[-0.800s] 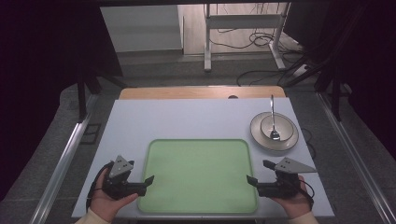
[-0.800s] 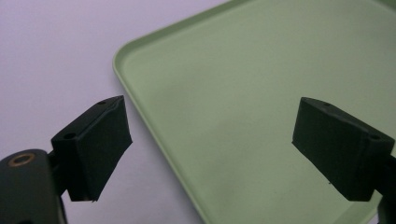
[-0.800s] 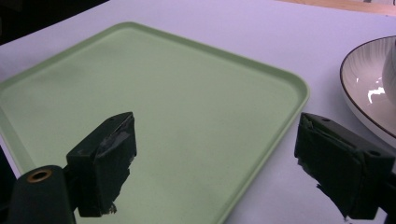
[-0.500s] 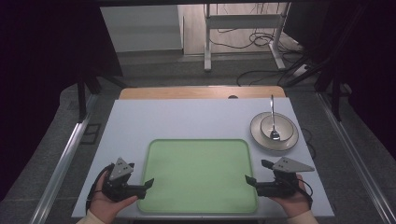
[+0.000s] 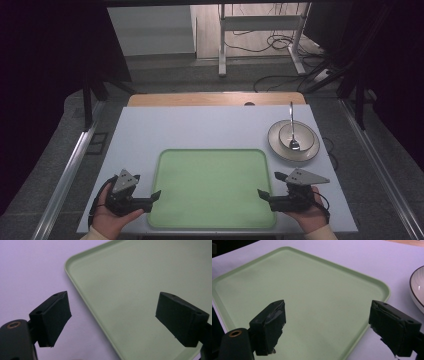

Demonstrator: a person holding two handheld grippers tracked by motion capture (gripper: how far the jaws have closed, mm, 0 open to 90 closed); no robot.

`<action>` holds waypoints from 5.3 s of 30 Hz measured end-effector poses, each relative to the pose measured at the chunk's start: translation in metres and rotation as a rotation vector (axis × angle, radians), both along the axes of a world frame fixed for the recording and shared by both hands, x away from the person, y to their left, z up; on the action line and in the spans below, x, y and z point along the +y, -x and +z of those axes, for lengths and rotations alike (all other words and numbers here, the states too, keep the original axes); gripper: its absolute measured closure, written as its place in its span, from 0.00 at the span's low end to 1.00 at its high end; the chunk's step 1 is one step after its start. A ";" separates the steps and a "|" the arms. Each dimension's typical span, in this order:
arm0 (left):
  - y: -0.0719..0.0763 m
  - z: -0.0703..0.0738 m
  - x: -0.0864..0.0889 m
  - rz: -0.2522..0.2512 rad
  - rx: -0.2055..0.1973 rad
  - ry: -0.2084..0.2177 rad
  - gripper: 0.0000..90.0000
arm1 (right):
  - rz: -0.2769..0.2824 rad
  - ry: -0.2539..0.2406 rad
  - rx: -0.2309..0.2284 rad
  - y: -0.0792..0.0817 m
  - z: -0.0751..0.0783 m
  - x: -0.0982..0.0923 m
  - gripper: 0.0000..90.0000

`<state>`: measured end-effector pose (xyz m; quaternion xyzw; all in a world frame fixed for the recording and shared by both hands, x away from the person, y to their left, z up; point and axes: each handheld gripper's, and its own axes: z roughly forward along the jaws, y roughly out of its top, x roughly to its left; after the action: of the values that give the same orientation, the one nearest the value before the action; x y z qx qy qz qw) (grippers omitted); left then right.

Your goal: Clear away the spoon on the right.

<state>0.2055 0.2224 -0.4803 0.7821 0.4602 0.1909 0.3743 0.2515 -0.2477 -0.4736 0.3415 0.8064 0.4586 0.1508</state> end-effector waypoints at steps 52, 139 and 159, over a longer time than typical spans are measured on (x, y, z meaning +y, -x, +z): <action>0.001 0.001 0.005 -0.025 -0.003 0.000 0.14 | -0.035 0.023 -0.006 -0.054 0.054 0.005 0.23; -0.002 -0.003 0.009 -0.019 0.019 0.015 0.14 | -0.299 -0.015 0.174 -0.238 0.062 -0.071 0.30; -0.003 -0.004 0.010 -0.017 0.022 0.003 0.14 | -0.301 -0.062 0.258 -0.259 0.037 -0.087 0.51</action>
<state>0.2087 0.2324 -0.4845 0.7872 0.4581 0.1785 0.3722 0.5107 -0.3348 -0.4365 0.5188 0.7444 0.4077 0.1024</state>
